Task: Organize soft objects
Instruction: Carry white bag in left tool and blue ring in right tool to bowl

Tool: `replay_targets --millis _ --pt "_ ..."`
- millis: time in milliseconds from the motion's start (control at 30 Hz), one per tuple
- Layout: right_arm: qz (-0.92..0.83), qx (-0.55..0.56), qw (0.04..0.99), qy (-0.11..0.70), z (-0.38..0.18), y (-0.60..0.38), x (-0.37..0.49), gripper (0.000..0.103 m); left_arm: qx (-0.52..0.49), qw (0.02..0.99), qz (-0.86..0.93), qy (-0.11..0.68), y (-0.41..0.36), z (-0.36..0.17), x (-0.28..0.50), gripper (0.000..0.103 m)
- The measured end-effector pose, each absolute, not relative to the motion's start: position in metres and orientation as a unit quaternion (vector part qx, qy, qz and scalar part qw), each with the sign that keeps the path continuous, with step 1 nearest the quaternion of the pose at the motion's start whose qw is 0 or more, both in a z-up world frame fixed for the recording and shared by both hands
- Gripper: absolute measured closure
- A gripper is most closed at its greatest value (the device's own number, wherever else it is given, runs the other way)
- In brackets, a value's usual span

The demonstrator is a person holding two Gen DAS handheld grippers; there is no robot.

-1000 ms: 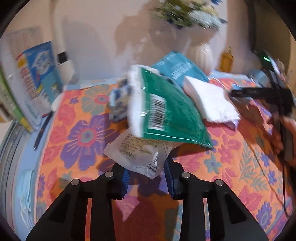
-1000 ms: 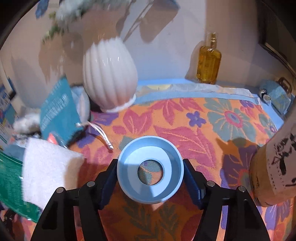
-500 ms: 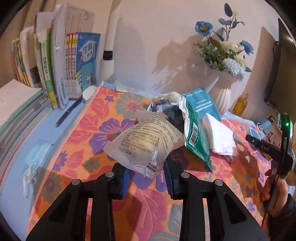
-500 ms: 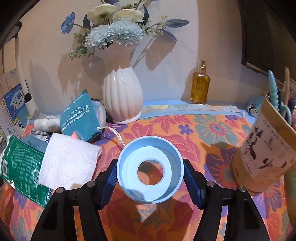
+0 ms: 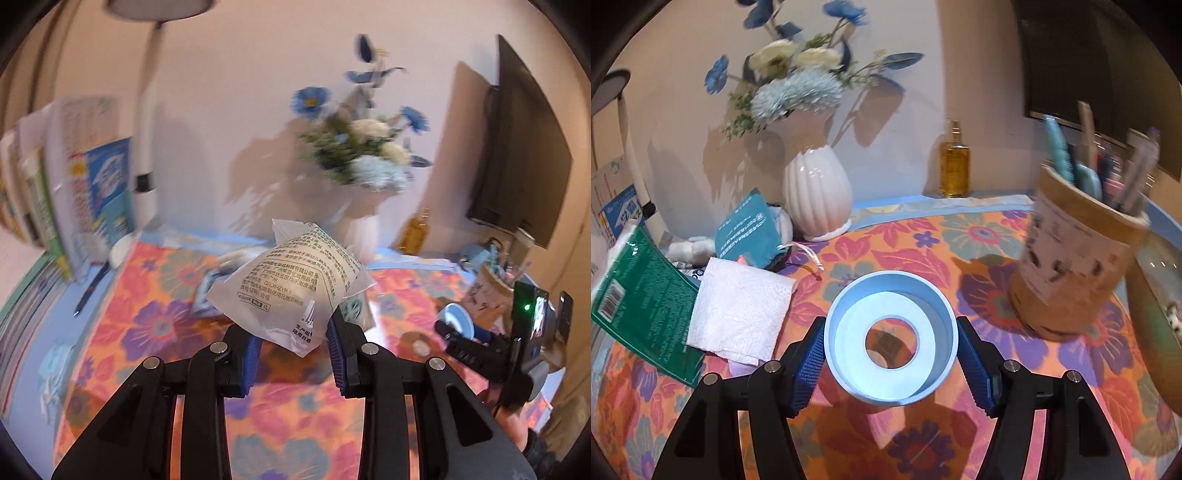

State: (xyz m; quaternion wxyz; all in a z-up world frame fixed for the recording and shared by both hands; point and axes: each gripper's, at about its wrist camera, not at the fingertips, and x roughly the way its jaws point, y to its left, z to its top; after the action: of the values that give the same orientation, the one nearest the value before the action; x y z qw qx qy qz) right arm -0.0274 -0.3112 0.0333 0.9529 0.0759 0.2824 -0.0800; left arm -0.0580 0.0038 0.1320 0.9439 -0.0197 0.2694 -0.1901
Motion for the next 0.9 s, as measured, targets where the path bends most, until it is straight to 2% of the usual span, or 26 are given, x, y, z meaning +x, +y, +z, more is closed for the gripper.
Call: replay_targets --millis 533,900 --pt "-0.163 0.111 0.957 0.211 0.126 -0.421 -0.119 0.037 0.03 0.905 -0.343 0.25 -0.171 0.163 -0.071 0.074" --pt "-0.259 0.18 0.913 0.257 0.109 -0.533 -0.161 0.036 0.088 0.852 -0.457 0.24 -0.298 0.161 -0.122 0.074"
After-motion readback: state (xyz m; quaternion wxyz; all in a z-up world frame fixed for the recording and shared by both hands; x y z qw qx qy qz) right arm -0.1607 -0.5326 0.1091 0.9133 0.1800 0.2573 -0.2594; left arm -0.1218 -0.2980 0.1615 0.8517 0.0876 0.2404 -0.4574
